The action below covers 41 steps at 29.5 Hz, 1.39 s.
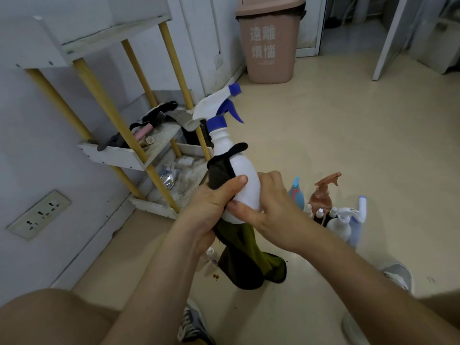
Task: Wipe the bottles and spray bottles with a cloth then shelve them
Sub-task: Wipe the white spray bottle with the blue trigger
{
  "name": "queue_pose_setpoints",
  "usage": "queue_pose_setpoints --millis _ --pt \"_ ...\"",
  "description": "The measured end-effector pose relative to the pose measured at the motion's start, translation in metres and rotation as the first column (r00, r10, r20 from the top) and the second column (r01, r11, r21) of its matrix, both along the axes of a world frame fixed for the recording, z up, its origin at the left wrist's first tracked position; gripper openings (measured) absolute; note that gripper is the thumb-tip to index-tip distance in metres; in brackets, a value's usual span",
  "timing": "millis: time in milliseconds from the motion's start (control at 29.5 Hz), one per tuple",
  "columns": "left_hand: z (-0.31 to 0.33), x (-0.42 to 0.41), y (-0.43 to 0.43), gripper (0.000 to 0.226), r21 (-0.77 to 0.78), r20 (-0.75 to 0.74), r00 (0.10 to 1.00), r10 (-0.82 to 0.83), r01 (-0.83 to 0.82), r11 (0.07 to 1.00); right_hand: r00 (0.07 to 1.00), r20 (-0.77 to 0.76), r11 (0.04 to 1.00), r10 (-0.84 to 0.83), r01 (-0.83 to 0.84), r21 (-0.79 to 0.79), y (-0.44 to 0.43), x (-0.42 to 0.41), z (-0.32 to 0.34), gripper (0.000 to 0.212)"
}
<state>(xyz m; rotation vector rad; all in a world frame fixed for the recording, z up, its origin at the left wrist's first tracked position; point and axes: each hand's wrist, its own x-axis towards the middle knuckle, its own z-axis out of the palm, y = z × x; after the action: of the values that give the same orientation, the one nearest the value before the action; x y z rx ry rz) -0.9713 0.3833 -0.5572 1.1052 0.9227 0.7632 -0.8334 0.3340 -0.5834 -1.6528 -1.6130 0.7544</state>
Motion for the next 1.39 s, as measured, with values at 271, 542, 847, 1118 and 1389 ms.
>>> queue_pose_setpoints --millis 271,542,847,1118,1389 --pt "0.01 -0.019 0.002 0.064 0.264 0.132 0.99 0.045 -0.079 0.961 0.946 -0.149 0.953 0.289 -0.298 -0.044 -0.004 0.02 0.038 0.066" --pt "0.028 -0.042 0.012 0.059 0.218 0.529 0.737 -0.42 0.36 0.907 0.772 -0.587 0.888 0.244 -0.421 -0.185 0.008 0.021 -0.007 0.038" --pt "0.021 -0.063 0.028 0.077 0.137 0.368 0.902 -0.225 0.186 0.973 0.945 0.232 0.968 0.233 -0.201 -0.153 0.007 0.027 0.046 0.037" --pt "0.025 -0.052 0.022 0.094 0.295 0.067 0.996 -0.062 0.039 0.955 0.534 -0.834 0.966 -0.139 -0.111 -0.232 -0.009 0.006 0.058 0.019" --pt "0.021 -0.027 0.012 0.075 0.433 0.026 0.983 0.184 -0.177 0.884 0.698 -0.715 0.976 -0.024 0.172 0.135 -0.012 -0.028 0.049 0.03"
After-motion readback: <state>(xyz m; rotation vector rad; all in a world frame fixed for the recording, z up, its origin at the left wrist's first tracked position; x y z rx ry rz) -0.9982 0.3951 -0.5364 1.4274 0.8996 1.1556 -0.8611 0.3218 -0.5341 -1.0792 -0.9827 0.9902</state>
